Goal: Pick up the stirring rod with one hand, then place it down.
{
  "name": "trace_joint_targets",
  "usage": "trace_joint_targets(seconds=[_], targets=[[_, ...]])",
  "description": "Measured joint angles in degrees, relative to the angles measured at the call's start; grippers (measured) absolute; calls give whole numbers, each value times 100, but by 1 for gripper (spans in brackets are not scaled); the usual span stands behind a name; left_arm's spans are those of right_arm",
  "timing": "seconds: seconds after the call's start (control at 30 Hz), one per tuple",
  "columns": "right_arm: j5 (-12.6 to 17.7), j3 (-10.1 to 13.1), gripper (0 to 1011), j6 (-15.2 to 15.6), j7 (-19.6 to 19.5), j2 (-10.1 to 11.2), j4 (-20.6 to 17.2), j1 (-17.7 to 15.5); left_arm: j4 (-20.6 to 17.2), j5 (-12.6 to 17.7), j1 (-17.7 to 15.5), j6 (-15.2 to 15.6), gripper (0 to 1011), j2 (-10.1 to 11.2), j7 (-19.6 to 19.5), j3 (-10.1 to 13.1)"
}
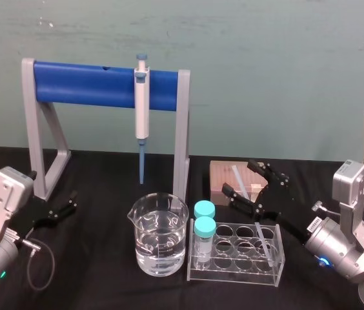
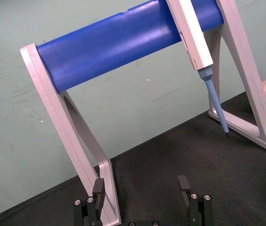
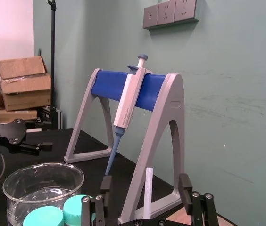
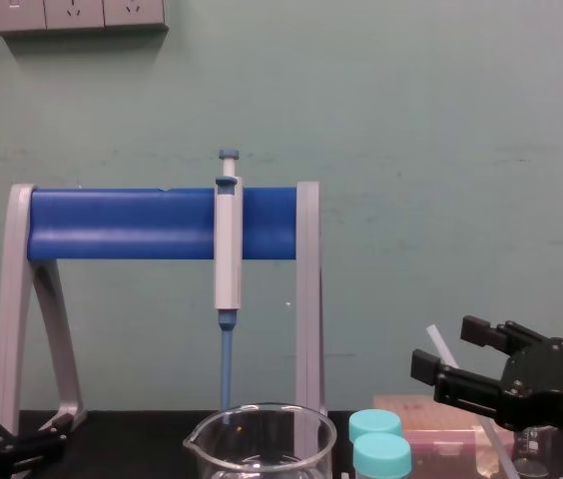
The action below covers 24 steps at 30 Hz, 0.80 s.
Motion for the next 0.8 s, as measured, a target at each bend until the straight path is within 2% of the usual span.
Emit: trace_joint_targets(seconds=[0.2, 0.5, 0.8], targets=[[-1, 0, 1003, 0, 3, 0, 0, 0, 0, 0, 0, 0, 1000, 0, 0, 0], [-22, 3, 1000, 1, -15, 4, -34, -4, 0, 0, 0, 0, 1000, 0, 0, 0], [-80, 148, 1000, -144, -228, 44, -444, -132, 0, 0, 0, 0, 1000, 0, 0, 0]])
